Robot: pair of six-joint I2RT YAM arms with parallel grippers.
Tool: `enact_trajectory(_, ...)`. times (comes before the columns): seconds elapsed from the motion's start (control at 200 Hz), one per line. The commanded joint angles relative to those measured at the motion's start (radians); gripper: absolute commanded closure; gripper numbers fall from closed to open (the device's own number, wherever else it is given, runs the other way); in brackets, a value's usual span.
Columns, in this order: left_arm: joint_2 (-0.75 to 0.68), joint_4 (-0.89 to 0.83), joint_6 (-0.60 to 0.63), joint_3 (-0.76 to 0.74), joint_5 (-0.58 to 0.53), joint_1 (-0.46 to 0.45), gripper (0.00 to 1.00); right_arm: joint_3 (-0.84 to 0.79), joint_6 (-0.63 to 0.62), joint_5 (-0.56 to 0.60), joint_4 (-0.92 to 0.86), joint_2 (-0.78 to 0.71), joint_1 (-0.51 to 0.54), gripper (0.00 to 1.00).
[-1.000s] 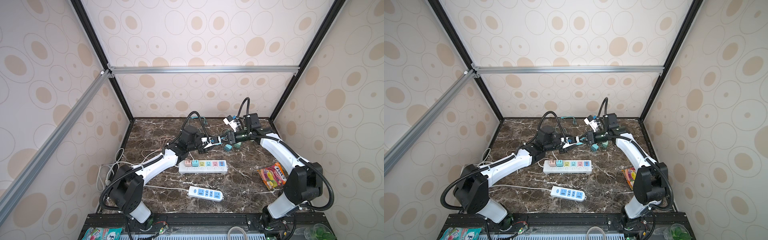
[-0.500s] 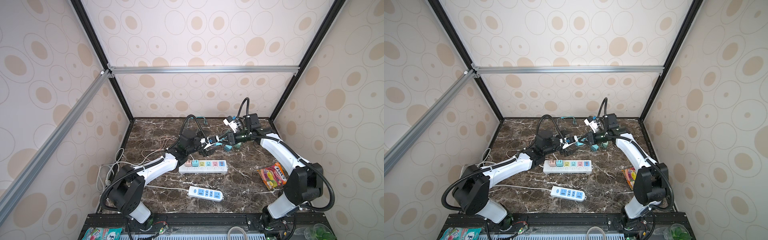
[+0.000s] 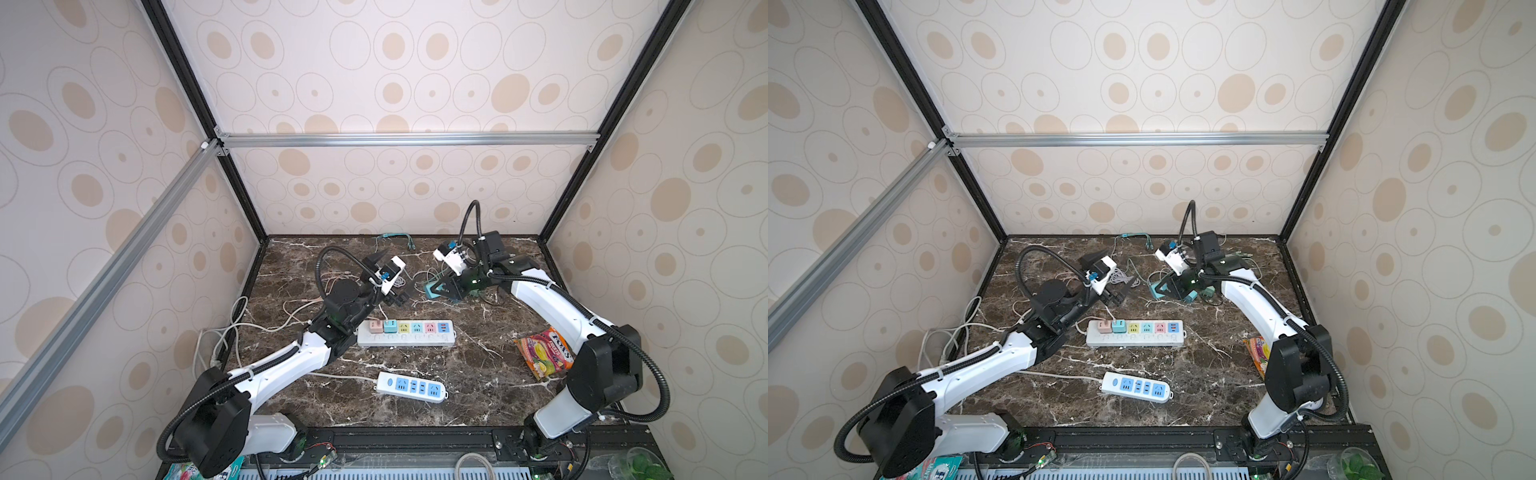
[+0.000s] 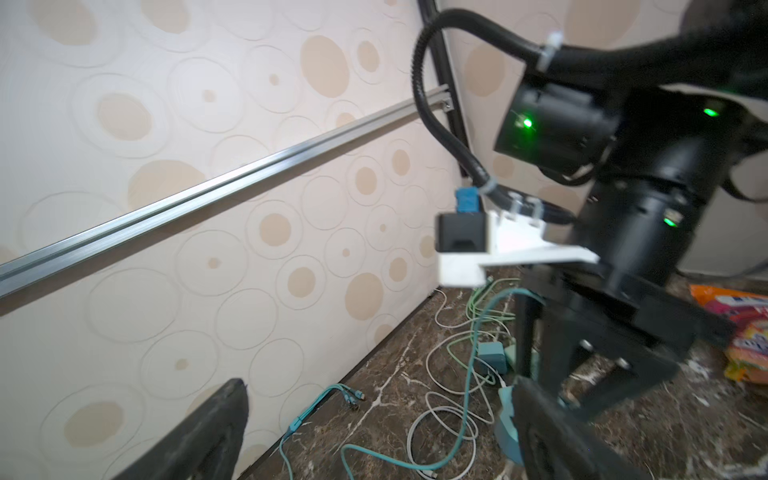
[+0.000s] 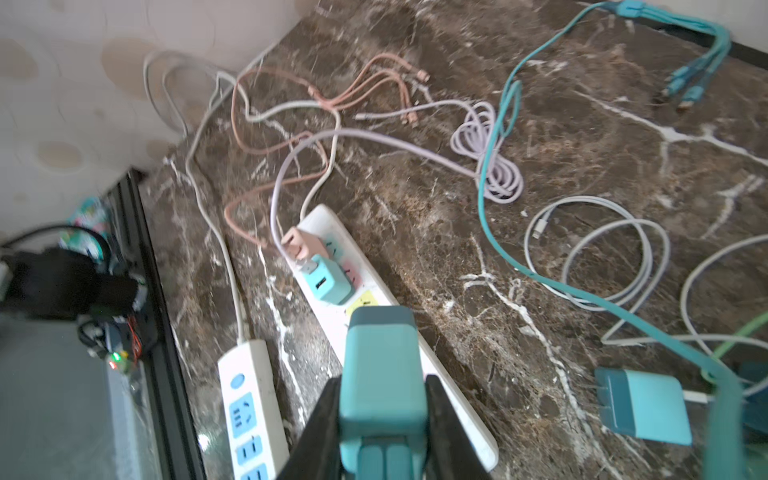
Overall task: Insert the plug
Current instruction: 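Open the left gripper and draw it back while the right gripper holds the charger, then lower the teal charger with the right gripper and push its prongs into a strip socket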
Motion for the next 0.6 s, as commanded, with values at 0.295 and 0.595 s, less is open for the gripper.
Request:
enact_trajectory(0.295,-0.172,-0.134,-0.339,-0.066,-0.613,0.011,0.02,0.207,-0.486,0.333,-0.364,0.252,0.261,1.0)
enact_trajectory(0.595,-0.28,-0.175,-0.446,-0.147,-0.781,0.037,0.02,0.366,-0.56,0.407,-0.378,0.434,0.321,1.0)
